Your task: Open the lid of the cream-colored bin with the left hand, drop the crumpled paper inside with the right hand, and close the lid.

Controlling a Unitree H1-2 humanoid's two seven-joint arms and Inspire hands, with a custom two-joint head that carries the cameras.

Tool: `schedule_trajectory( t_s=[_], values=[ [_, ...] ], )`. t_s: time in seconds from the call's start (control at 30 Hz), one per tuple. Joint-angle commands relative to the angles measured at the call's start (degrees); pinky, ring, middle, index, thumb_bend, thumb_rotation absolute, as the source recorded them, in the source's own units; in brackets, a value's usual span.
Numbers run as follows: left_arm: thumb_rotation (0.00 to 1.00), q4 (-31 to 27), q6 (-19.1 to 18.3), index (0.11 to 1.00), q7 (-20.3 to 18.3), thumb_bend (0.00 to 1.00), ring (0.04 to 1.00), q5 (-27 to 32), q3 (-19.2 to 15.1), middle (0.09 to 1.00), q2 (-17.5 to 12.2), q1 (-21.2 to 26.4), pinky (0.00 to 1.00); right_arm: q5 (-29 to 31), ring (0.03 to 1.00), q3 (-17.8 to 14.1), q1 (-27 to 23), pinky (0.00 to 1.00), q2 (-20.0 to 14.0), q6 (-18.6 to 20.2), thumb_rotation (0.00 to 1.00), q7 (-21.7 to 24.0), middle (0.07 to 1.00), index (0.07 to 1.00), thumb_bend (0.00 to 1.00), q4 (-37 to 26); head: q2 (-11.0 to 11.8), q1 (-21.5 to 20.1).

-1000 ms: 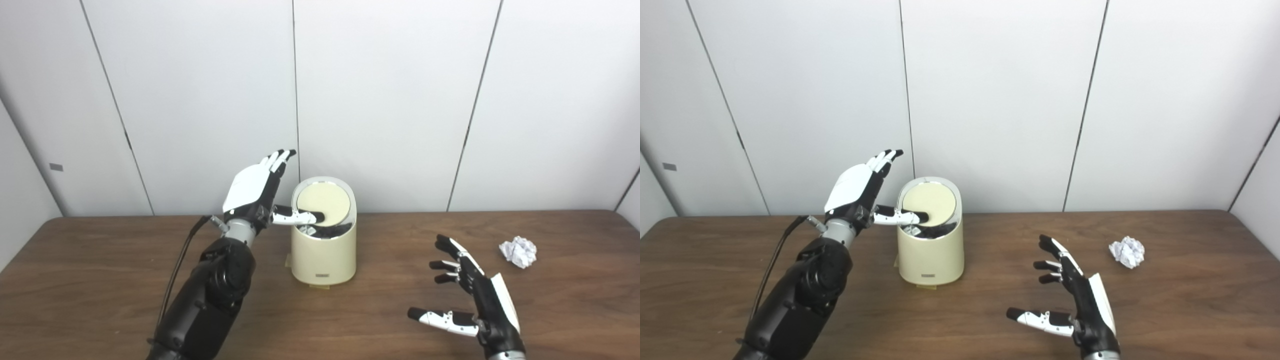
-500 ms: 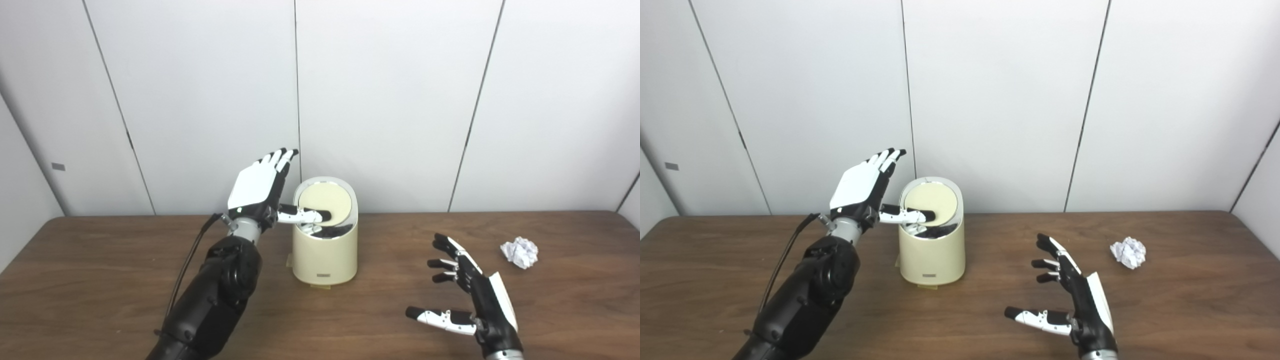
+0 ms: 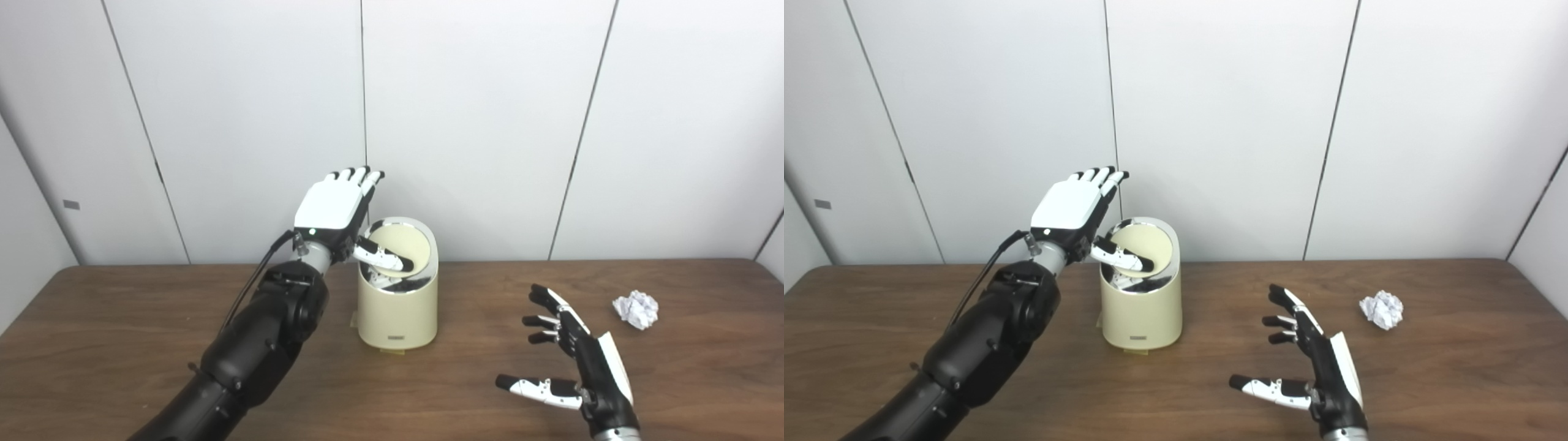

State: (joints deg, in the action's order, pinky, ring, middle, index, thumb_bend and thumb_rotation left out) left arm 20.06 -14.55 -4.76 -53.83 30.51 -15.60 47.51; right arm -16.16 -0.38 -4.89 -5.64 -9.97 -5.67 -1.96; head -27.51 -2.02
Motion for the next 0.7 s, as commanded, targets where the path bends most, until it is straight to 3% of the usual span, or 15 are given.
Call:
schedule_trajectory(
  t_s=[0.0,0.23,0.5,0.67],
  values=[
    [0.07,0.72,-0.5,1.0,-3.33,1.0,1.0,-2.12,1.71,1.0,-0.9,-0.4,1.0,0.12,0.73,-0.2,-1.98,0.62,-0.1,-1.67,0.09,-0.68,0.858,0.865,0.77,-2.27,-0.06,-0.02],
    [0.2,-1.89,-0.95,1.0,-1.67,1.0,1.0,0.26,-1.57,1.0,-0.26,-1.58,1.0,0.67,0.734,-0.17,-2.19,0.61,-0.16,-2.26,0.09,-0.55,0.859,0.865,0.78,-1.32,0.35,0.17],
    [0.32,-6.62,2.51,1.0,7.71,0.92,1.0,6.3,-10.46,1.0,2.28,-3.59,0.94,-0.58,0.723,-0.03,-2.22,0.6,-0.27,-2.29,0.11,-1.01,0.853,0.863,0.78,-0.97,0.41,0.37],
    [0.36,-12.71,3.71,1.0,8.39,0.83,0.94,15.25,-18.88,1.0,4.37,-5.02,0.73,-0.17,0.719,-0.21,-2.36,0.6,-0.24,-2.24,0.11,-0.94,0.852,0.86,0.77,-0.9,0.38,0.47]
  ],
)
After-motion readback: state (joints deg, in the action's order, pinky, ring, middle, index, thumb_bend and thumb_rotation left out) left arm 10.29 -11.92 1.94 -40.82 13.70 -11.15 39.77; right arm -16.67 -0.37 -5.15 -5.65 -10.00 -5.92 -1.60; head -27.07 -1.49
